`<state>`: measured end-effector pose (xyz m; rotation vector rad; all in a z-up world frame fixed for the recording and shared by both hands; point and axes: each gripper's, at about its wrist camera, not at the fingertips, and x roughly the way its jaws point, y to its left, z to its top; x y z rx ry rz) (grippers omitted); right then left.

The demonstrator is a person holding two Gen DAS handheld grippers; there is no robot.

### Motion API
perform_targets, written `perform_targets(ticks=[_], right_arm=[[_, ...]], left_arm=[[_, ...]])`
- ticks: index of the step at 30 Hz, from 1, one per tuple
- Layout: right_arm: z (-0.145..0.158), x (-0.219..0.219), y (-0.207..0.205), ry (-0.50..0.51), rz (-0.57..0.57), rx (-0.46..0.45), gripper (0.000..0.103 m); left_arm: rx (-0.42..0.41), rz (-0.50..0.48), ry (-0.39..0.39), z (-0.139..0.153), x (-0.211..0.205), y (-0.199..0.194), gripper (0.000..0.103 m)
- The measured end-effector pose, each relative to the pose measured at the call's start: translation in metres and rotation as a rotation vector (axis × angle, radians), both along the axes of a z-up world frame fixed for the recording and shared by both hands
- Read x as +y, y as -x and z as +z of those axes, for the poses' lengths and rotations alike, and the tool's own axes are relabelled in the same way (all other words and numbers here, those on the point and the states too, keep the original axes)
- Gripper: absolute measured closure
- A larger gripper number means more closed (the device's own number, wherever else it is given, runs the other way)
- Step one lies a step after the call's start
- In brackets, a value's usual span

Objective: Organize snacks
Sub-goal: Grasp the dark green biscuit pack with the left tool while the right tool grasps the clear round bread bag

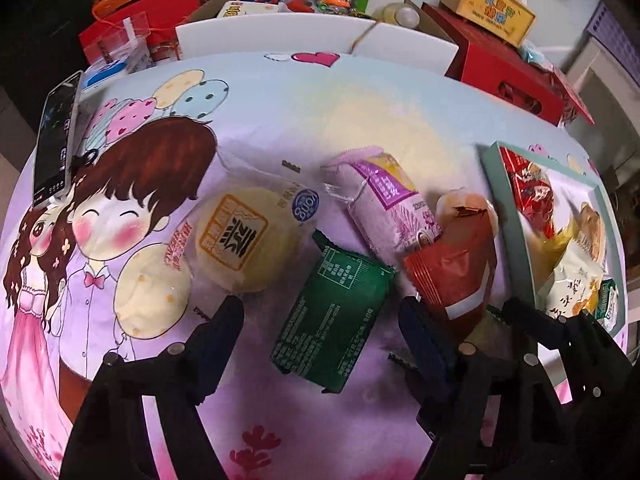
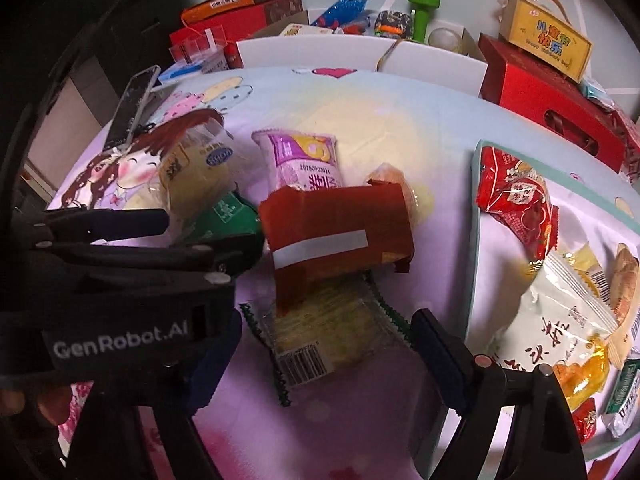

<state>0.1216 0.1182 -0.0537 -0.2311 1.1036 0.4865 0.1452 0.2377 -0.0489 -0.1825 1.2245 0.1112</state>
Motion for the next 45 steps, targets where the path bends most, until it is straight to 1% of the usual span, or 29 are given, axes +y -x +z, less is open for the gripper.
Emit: perform_targets(ticks=[5, 8, 14, 19, 21, 27, 30, 32, 33, 39, 45], right_arm=[[-0.01, 0.002, -0.001, 0.008, 0.006, 0.026, 0.014], [-0.01, 0.004, 0.001, 0.018, 0.014, 0.019, 0.015], [-0.009, 0.008, 0.007, 0.007, 0.044, 0.034, 0.016], [-0.011, 0.015, 0.013, 0.014, 0.07, 0.042, 0.016], [-0.01, 0.015, 0.014, 0.014, 0.075, 0.046, 0.016], [-0.01, 0.018, 0.019, 0.039, 0.085, 0.031, 0.016], [-0.01, 0.021, 0.019, 0.033, 0.078, 0.021, 0.023], [-0.008, 0.018, 0.019, -0.001, 0.071, 0.037, 0.033], [-0.008, 0.017, 0.019, -0.013, 0.071, 0.046, 0.033], [-0.008, 0.019, 0.025, 0.01, 0.074, 0.031, 0.034], [-0.006, 0.017, 0.029, 0.018, 0.07, 0.027, 0.04]], left_arm=[[0.026, -0.001, -0.021, -0.01, -0.001, -0.008, 0.023], [0.047, 0.005, -0.03, -0.018, 0.0, -0.012, 0.023], [0.049, 0.003, -0.047, -0.02, -0.001, -0.02, 0.024], [0.051, 0.015, -0.047, -0.016, -0.001, -0.016, 0.037], [0.049, 0.019, -0.029, -0.015, 0.002, -0.014, 0.046], [0.041, 0.021, 0.02, -0.014, 0.013, -0.008, 0.057], [0.039, 0.026, 0.025, -0.012, 0.016, -0.003, 0.059], [0.04, 0.023, 0.027, -0.011, 0.015, 0.001, 0.06], [0.04, 0.022, 0.026, -0.011, 0.014, 0.004, 0.06], [0.047, 0.011, 0.025, -0.009, 0.004, 0.017, 0.06], [0.044, 0.022, 0.035, -0.011, 0.001, 0.033, 0.06]])
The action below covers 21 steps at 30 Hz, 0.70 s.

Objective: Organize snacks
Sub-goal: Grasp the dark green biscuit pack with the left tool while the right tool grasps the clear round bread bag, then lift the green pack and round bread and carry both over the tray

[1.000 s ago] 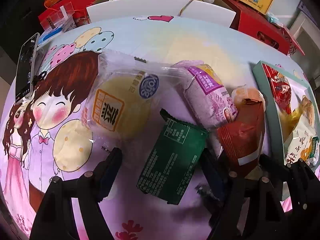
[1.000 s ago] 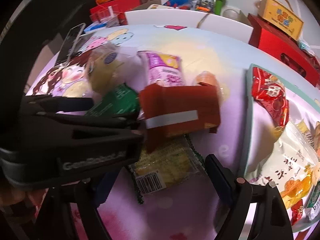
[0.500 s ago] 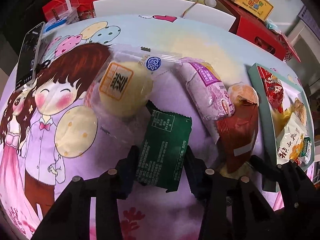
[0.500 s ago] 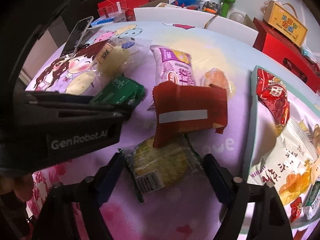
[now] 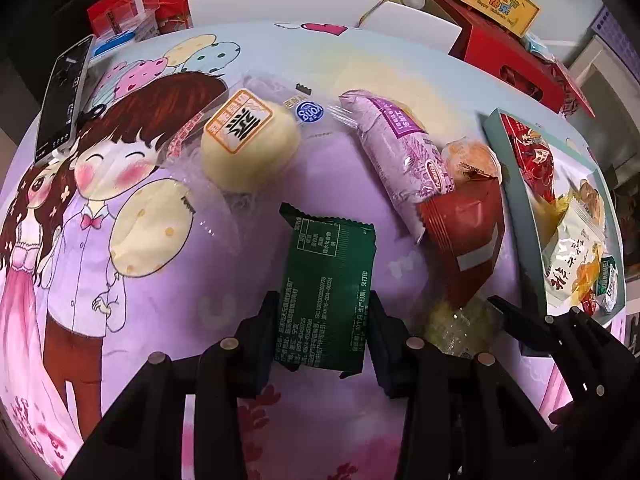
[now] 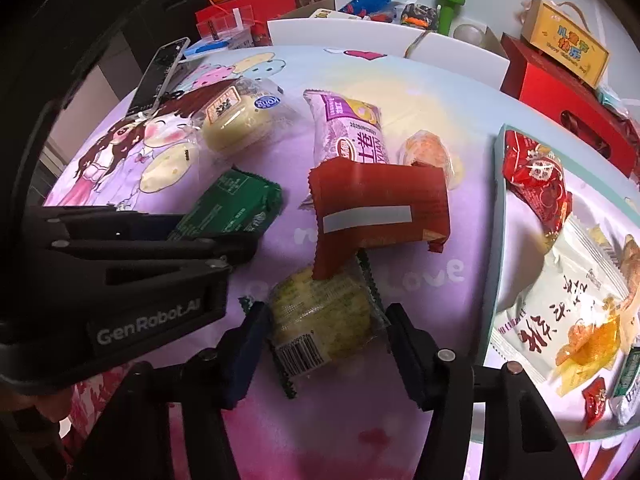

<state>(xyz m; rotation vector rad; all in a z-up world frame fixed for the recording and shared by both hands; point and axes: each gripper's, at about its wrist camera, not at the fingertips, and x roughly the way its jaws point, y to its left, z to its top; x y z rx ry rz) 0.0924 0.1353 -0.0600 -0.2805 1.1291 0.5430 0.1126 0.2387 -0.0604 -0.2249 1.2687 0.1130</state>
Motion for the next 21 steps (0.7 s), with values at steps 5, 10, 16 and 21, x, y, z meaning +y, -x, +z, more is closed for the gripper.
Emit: perform_targets(ticks=[5, 10, 16, 21], right_arm=[[0.001, -0.004, 0.006, -0.003, -0.007, 0.0, 0.041], [0.004, -0.009, 0.012, -0.003, -0.02, 0.0, 0.041], [0.011, -0.015, 0.021, -0.022, -0.037, -0.005, 0.042], [0.024, -0.021, 0.03, -0.039, -0.044, -0.029, 0.043]], left_arm=[[0.003, -0.004, -0.006, -0.002, -0.001, 0.011, 0.06], [-0.001, 0.0, -0.003, 0.0, -0.005, 0.028, 0.06], [-0.026, 0.009, 0.001, 0.009, -0.003, 0.043, 0.062], [-0.051, 0.015, -0.002, 0.018, 0.002, 0.05, 0.062]])
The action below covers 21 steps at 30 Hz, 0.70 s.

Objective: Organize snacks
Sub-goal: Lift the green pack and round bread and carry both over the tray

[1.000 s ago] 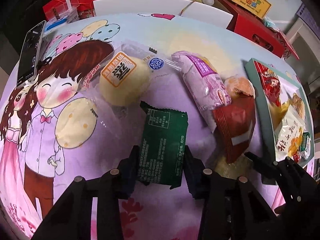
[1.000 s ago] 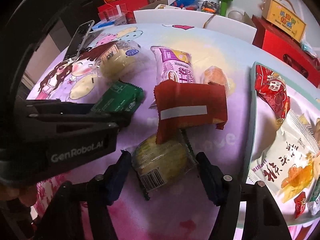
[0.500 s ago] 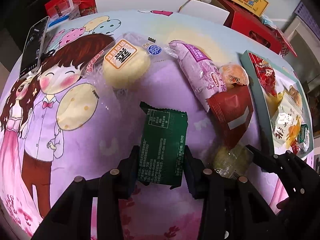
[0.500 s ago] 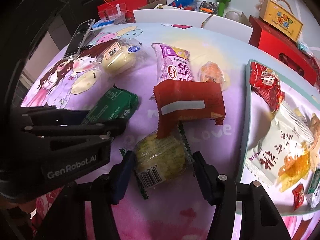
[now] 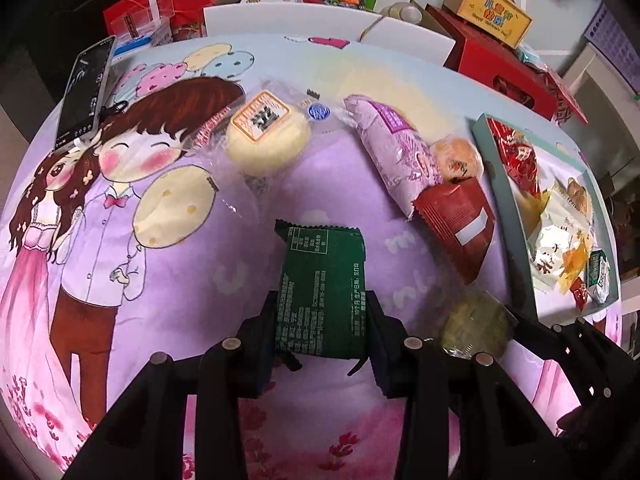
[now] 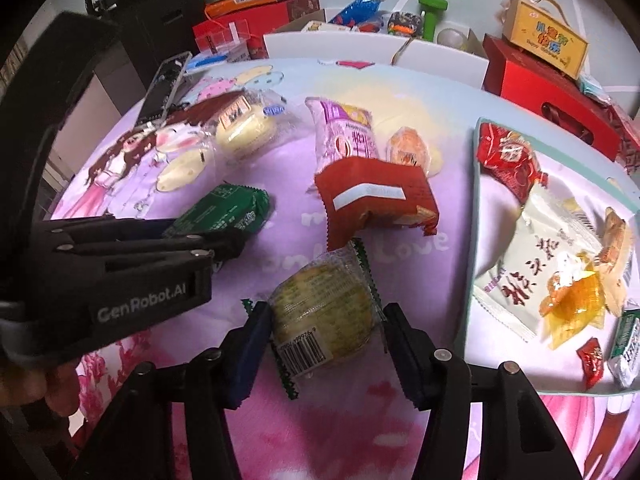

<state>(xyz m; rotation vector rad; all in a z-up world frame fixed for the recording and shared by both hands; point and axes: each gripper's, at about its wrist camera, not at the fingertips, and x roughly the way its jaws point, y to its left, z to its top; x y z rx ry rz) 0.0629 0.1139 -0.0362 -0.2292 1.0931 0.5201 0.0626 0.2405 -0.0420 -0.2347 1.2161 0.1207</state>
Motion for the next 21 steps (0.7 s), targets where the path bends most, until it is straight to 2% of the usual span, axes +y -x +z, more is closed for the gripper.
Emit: perform_targets(ticks=[10, 15, 21], right_arm=[[0.035, -0.009, 0.009, -0.074, -0.001, -0.072, 0.043], [0.042, -0.01, 0.009, -0.082, -0.006, -0.088, 0.043], [0.046, -0.022, -0.003, -0.084, -0.054, -0.098, 0.043]], left_arm=[[-0.091, 0.027, -0.016, 0.033, 0.005, 0.009, 0.062], [-0.124, 0.028, -0.027, 0.052, -0.007, 0.011, 0.062], [-0.149, 0.018, -0.025, 0.052, -0.002, 0.001, 0.062]])
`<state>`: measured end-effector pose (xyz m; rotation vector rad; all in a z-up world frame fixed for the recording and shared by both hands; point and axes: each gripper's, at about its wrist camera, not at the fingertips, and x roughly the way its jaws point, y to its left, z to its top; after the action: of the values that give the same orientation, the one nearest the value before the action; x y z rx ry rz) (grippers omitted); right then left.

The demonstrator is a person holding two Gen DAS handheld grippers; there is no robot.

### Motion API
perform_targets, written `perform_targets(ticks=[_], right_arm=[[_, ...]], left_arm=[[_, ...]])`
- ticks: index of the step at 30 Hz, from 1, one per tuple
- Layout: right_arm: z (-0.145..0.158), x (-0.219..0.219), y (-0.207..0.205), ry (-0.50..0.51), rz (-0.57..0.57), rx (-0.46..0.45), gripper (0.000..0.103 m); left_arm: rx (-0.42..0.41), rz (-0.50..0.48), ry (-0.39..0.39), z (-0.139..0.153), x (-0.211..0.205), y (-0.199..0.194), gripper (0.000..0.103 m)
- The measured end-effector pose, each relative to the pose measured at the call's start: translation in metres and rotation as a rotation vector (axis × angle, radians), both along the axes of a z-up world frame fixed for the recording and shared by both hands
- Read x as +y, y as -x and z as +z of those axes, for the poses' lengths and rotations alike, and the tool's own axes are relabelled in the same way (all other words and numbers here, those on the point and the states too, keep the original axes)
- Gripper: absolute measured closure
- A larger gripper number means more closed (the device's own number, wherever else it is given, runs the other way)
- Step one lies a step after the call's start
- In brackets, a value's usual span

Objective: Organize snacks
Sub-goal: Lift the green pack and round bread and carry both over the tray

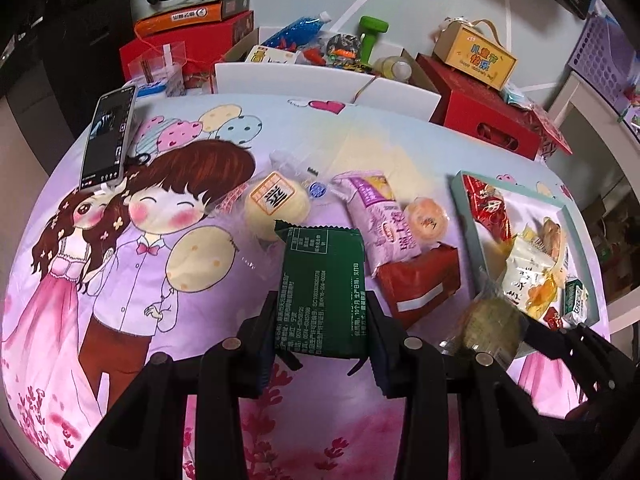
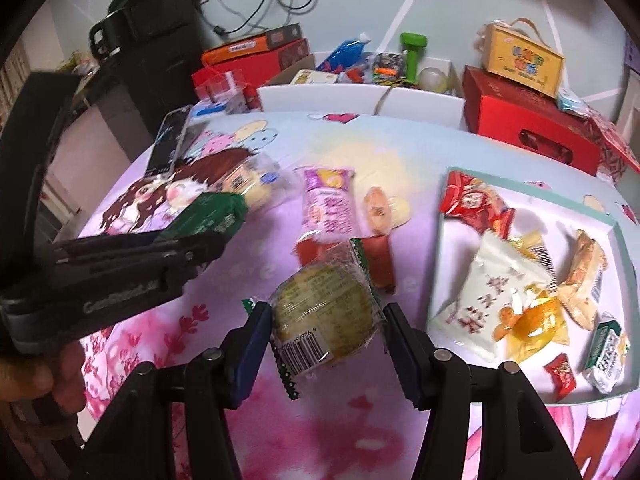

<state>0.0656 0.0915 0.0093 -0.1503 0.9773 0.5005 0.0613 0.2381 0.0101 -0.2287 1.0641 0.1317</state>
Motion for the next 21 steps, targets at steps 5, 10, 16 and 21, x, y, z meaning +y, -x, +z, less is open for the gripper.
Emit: perform_targets(ticks=[5, 10, 16, 21], right_arm=[[0.011, -0.021, -0.017, -0.025, -0.065, -0.018, 0.043], [0.023, -0.049, -0.039, -0.057, -0.137, -0.045, 0.043], [0.021, -0.091, -0.064, -0.086, -0.252, -0.036, 0.043], [0.018, -0.124, -0.084, -0.11, -0.343, -0.029, 0.043]], left_arm=[[-0.016, -0.032, -0.014, 0.006, -0.009, -0.012, 0.062], [-0.034, -0.112, -0.027, 0.015, -0.033, -0.034, 0.062], [-0.015, -0.236, -0.054, 0.016, -0.08, -0.072, 0.062], [-0.002, -0.336, -0.039, 0.012, -0.121, -0.105, 0.062]])
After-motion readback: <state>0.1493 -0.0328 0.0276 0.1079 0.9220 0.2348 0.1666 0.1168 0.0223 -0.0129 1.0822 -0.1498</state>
